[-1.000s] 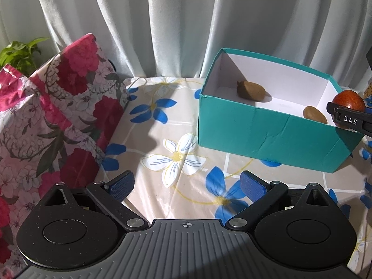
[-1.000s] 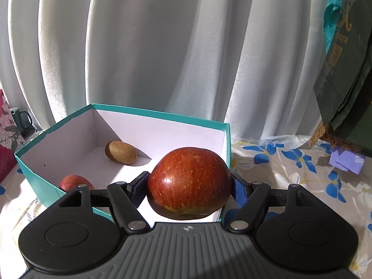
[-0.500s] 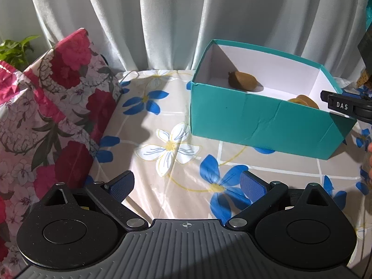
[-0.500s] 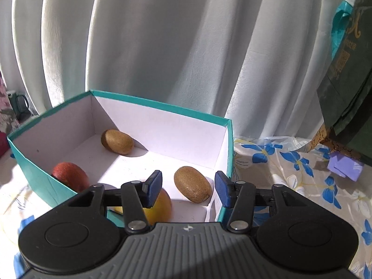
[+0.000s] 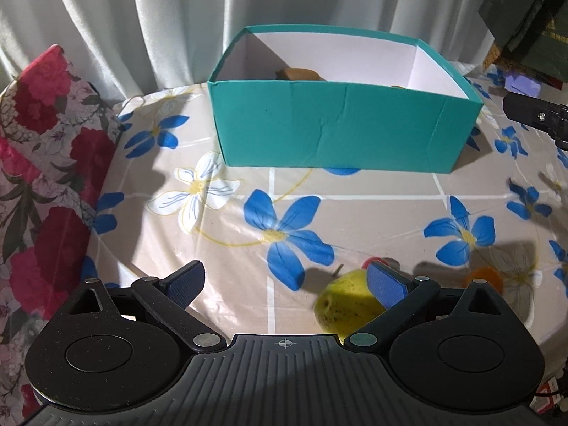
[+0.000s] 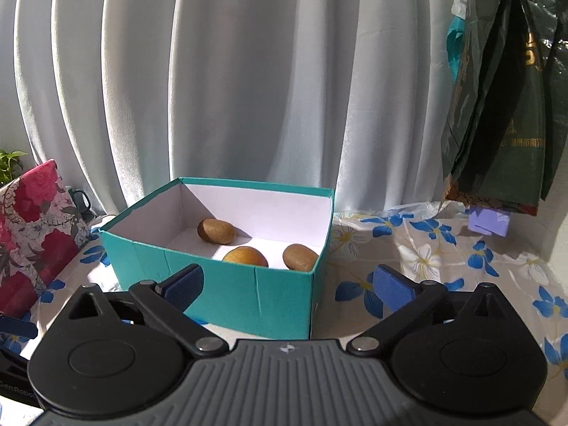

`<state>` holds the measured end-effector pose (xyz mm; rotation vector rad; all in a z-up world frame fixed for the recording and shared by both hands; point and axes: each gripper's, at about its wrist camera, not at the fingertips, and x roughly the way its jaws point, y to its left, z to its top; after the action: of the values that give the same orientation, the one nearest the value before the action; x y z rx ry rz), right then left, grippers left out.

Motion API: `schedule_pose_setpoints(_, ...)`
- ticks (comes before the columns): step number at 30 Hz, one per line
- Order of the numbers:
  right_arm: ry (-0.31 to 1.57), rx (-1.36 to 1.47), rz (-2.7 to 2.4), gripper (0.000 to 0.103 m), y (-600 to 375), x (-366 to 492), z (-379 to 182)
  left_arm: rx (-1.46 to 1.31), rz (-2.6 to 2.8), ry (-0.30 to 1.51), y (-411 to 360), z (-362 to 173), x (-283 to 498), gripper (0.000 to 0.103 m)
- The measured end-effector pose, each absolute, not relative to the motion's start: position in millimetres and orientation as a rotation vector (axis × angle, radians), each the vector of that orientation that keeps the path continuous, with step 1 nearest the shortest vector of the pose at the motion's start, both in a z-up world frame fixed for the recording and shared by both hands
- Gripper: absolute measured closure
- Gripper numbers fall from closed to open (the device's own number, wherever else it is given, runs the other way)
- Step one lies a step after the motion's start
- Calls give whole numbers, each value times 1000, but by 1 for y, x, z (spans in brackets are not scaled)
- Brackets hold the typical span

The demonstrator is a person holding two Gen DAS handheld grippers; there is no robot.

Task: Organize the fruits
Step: 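Grasp the yellow pear with the left gripper while the right gripper withdraws from the box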

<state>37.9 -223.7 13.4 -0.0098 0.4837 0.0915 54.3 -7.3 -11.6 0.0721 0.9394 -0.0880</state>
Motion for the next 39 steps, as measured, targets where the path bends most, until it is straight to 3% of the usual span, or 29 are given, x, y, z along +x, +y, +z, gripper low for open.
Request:
schedule_pose_setpoints(24,557,43,-34,1,-244,1,5,109,-271,1062,-35,-53,70,3)
schedule_pose_setpoints(28,565,50,-40,1,-245,2,3,79,-298,1088,-35,-58,73,11)
schedule_pose_setpoints(36,580,55,-32,1,-244,5,-1,120,-310,1100,-41,-64,75,13)
schedule_pose_setpoints(38,586,51,-31,1,-243,5,-3,126,-321,1084,-43,-64,74,18)
schedule_pose_setpoints(39,589,49,-30,1,-243,5,-3,124,-334,1074,-45,-63,74,25)
